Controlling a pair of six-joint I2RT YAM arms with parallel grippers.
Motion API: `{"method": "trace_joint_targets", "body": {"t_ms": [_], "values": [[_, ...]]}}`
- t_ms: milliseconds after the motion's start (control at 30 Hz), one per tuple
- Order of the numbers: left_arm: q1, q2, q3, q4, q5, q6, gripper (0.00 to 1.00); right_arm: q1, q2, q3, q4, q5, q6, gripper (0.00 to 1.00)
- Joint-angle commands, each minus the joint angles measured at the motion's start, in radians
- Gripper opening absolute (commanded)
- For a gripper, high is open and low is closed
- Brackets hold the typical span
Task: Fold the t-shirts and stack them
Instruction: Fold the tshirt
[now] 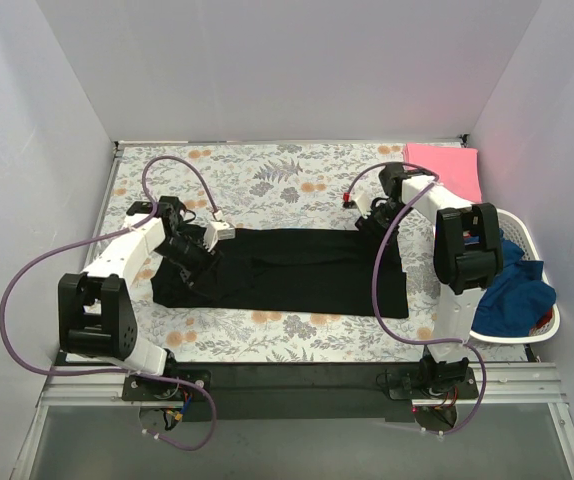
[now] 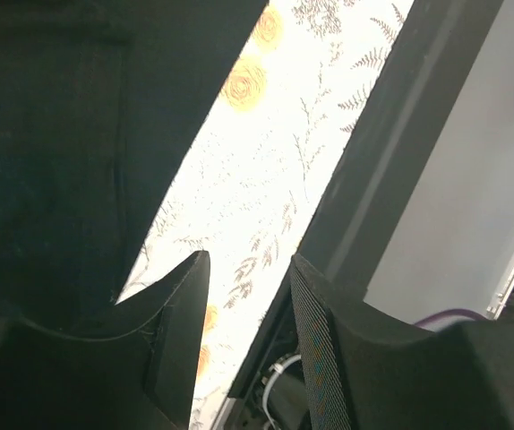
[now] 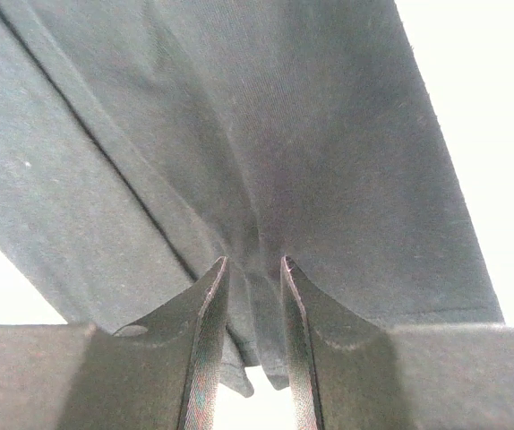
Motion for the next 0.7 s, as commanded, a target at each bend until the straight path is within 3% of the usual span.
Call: {"method": "trace_joint_targets", "body": {"t_ms": [0, 133, 267, 667], "values": [[0.038, -0.029, 0.044, -0.031, 0.017, 0.006, 0.4, 0.025, -0.07, 0.054, -0.03, -0.06, -0.002, 0.36], [0.151, 0.029, 0.111, 0.044, 0.042, -0.076, 0.39, 0.071, -0.066, 0.068, -0.026, -0.086, 0.026, 0.36], [0.181, 0.053, 0.042, 0.206, -0.038, -0.156, 0.38, 0.098, -0.027, 0.062, -0.02, -0.06, 0.048, 0.29], [0.254, 0.179, -0.087, 0.432, -0.245, -0.318, 0.36, 0.094, -0.017, -0.08, 0.101, 0.161, 0.031, 0.27]]}}
